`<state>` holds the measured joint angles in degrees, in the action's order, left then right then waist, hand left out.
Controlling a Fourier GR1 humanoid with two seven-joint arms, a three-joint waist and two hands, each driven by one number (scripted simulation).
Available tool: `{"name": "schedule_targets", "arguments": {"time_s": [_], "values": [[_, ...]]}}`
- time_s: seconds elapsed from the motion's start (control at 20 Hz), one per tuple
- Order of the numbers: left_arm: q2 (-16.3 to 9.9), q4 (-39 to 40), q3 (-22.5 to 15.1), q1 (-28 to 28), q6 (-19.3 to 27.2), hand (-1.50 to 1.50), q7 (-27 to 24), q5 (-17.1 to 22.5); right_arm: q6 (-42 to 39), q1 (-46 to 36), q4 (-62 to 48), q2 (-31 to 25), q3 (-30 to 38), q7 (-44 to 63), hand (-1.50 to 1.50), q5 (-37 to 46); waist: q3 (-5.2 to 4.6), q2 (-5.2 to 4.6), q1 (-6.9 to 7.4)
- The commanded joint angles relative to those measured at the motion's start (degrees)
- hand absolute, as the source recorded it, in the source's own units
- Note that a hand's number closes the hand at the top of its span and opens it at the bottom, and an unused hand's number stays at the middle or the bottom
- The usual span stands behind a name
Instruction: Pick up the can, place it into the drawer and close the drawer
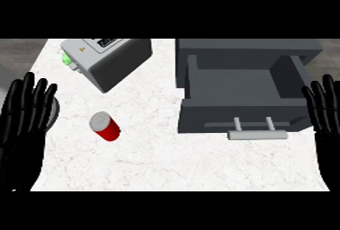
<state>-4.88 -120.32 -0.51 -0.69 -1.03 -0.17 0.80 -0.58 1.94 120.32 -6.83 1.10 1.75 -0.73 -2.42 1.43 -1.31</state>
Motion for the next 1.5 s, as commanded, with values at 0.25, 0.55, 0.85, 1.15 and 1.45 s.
{"name": "schedule_targets", "arguments": {"time_s": [0.25,0.55,0.85,1.15,1.45], "values": [[1.49,-1.11,2.46,1.79,6.09,-1.50,2.89,-5.05,2.93,-2.64,1.57,3.49,-1.63,-0.06,-1.50,1.15,2.43,-1.39,1.22],[4.83,-2.88,2.20,-5.93,14.81,-1.50,21.37,-6.93,4.83,1.53,-2.35,2.60,3.12,10.21,-1.50,-0.93,2.46,-1.35,1.43],[4.26,-5.10,1.22,-1.23,16.18,-1.50,27.63,-9.86,3.28,3.46,-1.20,2.45,4.12,9.52,-1.50,-1.68,2.43,-1.39,1.20],[3.02,-4.94,2.51,0.13,14.69,-1.50,30.44,-8.47,0.43,4.12,-3.05,1.18,7.08,7.18,-1.50,-3.18,2.43,-1.40,1.19],[4.78,6.03,1.35,-3.31,14.74,-1.50,18.97,-6.24,0.50,4.19,-1.75,1.27,8.31,8.40,-1.50,-3.47,2.41,-1.41,1.21]]}}
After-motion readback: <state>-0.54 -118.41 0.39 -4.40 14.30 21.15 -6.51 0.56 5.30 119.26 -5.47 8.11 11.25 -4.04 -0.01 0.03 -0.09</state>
